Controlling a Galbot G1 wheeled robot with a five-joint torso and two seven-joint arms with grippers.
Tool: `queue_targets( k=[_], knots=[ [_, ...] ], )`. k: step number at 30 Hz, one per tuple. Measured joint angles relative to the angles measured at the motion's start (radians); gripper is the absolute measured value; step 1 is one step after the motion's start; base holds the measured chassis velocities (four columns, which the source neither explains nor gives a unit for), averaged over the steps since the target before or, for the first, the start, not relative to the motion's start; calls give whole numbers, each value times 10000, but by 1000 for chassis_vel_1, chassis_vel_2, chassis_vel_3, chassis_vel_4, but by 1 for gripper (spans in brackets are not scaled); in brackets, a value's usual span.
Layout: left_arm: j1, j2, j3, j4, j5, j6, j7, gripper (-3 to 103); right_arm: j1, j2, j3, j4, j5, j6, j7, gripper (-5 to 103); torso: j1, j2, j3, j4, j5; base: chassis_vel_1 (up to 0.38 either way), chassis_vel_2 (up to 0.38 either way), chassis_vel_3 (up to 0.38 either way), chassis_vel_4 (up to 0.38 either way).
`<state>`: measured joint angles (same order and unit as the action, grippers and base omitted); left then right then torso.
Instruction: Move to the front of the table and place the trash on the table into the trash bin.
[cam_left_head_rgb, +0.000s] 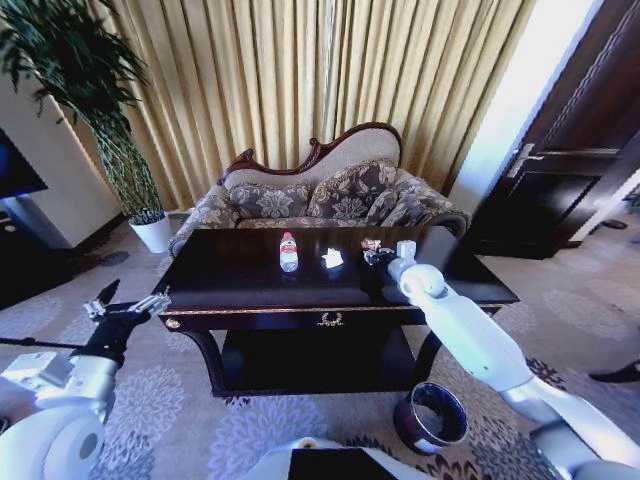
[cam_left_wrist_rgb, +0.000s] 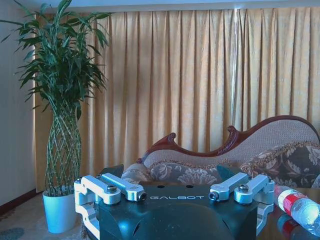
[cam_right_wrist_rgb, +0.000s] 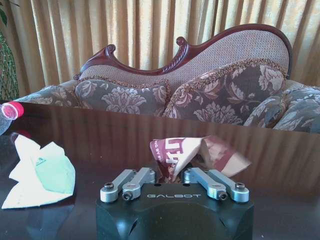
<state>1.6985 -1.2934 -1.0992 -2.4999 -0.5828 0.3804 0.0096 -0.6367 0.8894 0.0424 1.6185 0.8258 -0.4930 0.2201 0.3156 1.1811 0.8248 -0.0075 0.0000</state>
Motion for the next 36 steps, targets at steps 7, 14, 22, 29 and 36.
queue_targets(
  k=[7,14,22,29,36],
  knots=[
    [-8,31,1,0,-29,-86,11,100,-95,-112,96,127,30,7,35,1,0,0,0,0,0,0,0,0,0],
    [-25,65,-36,0,-137,-118,10,100,-206,-134,245,298,74,11,123,1,0,0,0,1,0,0,0,0,0],
    [-145,201,-115,0,-329,-134,-156,100,-1354,-269,1456,1541,480,363,386,1,0,0,0,-1,0,0,0,0,0],
    [-247,314,-143,-1,-477,-136,-220,100,-3288,-729,3091,3778,706,1283,614,1,0,0,-1,1,0,0,0,0,0],
    [-290,433,-83,-1,-591,-135,-215,100,-5352,-765,4717,5434,315,1439,1104,1,0,1,-2,0,2,0,0,0,0]
  ],
)
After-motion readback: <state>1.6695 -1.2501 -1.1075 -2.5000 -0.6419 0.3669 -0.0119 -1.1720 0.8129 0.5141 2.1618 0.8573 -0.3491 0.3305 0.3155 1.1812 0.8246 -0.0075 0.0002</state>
